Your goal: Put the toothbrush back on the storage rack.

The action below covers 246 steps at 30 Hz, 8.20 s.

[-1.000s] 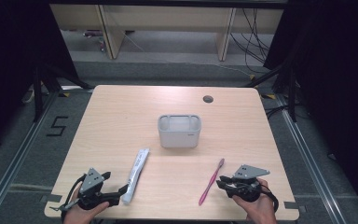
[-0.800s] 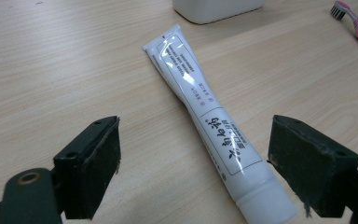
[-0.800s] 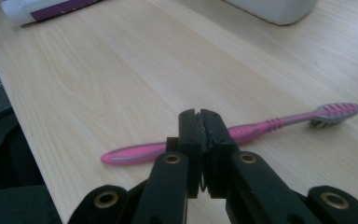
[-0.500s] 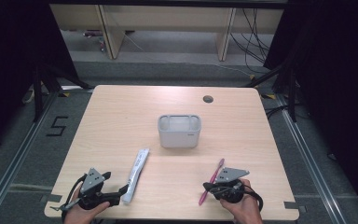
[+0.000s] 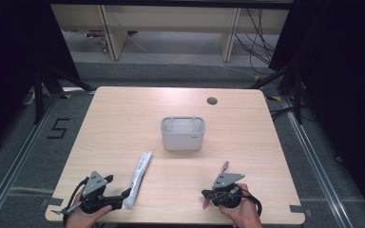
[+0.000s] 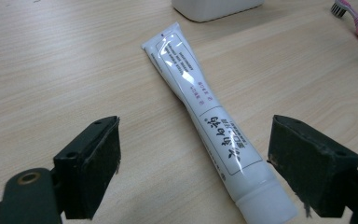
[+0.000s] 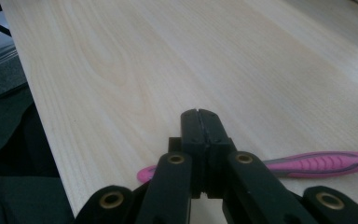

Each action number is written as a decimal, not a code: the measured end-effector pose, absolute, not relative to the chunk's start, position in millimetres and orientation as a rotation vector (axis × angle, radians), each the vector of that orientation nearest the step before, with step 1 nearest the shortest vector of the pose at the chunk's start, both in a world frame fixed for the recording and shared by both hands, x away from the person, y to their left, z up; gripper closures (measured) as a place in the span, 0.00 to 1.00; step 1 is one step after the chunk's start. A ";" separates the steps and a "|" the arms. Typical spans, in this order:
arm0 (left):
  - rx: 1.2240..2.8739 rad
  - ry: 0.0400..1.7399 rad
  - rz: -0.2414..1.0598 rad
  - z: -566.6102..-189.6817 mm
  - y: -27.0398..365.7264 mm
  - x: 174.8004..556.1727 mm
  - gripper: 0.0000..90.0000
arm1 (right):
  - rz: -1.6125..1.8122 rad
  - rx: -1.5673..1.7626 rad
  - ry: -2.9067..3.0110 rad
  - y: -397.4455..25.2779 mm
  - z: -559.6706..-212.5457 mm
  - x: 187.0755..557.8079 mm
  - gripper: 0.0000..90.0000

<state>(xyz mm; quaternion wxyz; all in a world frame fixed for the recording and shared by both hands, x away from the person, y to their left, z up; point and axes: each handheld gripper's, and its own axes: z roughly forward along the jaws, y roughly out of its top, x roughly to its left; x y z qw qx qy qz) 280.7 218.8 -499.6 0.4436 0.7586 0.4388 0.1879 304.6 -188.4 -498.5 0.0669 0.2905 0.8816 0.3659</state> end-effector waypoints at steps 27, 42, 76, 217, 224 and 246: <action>1.883 1.087 0.477 -499.2 219.1 279.7 0.18 | 1.061 0.924 2.724 -210.2 -501.0 285.6 1.00; 1.882 1.085 0.479 -499.3 217.7 279.1 0.18 | 1.010 0.968 2.674 -243.8 -498.3 278.1 1.00; 1.890 1.077 0.480 -499.8 218.2 279.6 0.18 | 0.888 1.057 2.570 -284.3 -481.5 282.9 0.91; 1.884 1.099 0.469 -501.0 217.9 280.6 0.18 | 1.293 1.001 2.370 -233.4 -380.1 408.8 0.91; 1.886 1.089 0.468 -500.8 217.8 280.3 0.18 | 1.330 0.964 2.353 -221.6 -369.1 419.2 0.91; 1.887 1.090 0.468 -500.6 217.7 280.2 0.18 | 1.427 0.956 2.300 -197.5 -348.4 439.9 0.91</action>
